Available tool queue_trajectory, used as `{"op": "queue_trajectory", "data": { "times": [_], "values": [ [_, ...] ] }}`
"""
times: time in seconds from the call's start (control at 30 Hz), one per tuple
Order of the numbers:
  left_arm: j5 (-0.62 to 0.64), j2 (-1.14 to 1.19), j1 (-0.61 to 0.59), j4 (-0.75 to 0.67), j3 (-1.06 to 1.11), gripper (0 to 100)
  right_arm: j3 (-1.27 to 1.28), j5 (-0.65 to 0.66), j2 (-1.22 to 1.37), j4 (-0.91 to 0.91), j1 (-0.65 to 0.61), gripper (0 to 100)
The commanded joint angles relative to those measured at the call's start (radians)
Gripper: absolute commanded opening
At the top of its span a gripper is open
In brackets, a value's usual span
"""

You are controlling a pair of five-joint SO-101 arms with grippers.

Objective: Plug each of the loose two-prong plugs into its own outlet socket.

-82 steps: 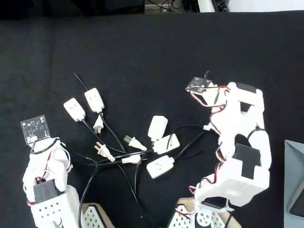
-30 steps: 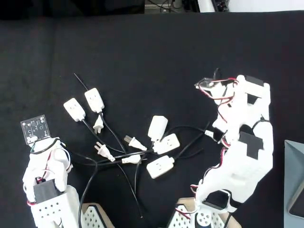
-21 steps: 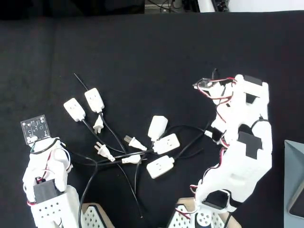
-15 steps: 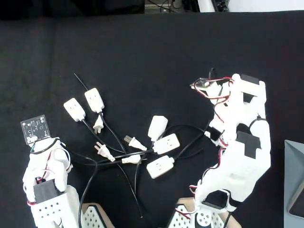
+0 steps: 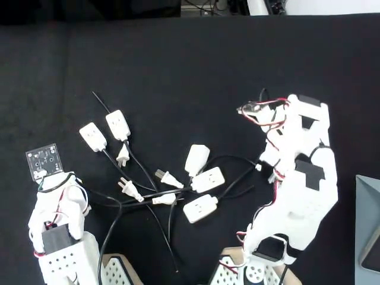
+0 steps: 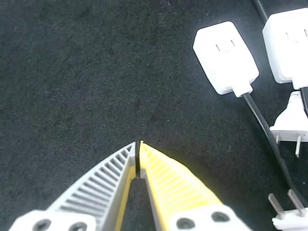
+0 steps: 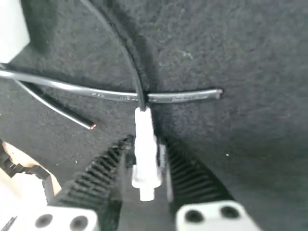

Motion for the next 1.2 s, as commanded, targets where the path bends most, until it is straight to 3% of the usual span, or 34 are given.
{"op": "queue_trajectory", "data": {
  "times": [0.0,0.27,0.63,0.77,0.93,1.17],
  "values": [
    [-0.006,-0.003,-0.010,-0.012,-0.004,3,-0.062,-0.018,-0.004,0.029,0.003,1.8],
    [-0.006,-0.003,-0.008,-0.015,-0.004,3,-0.143,-0.038,-0.159,0.210,0.037,1.1],
    [0.000,-0.003,0.001,-0.035,-0.025,3,-0.137,-0.347,-0.450,0.270,0.035,1.2],
    [-0.005,-0.003,0.001,-0.120,-0.031,3,-0.131,-0.549,-0.542,0.288,0.015,1.2],
    [-0.006,0.003,0.048,-0.206,-0.045,3,-0.028,-0.678,-0.699,0.206,-0.048,1.1],
    [-0.006,0.005,0.237,-0.023,-0.262,3,0.294,-0.847,-1.061,-0.021,-0.207,1.1]
  ]
}}
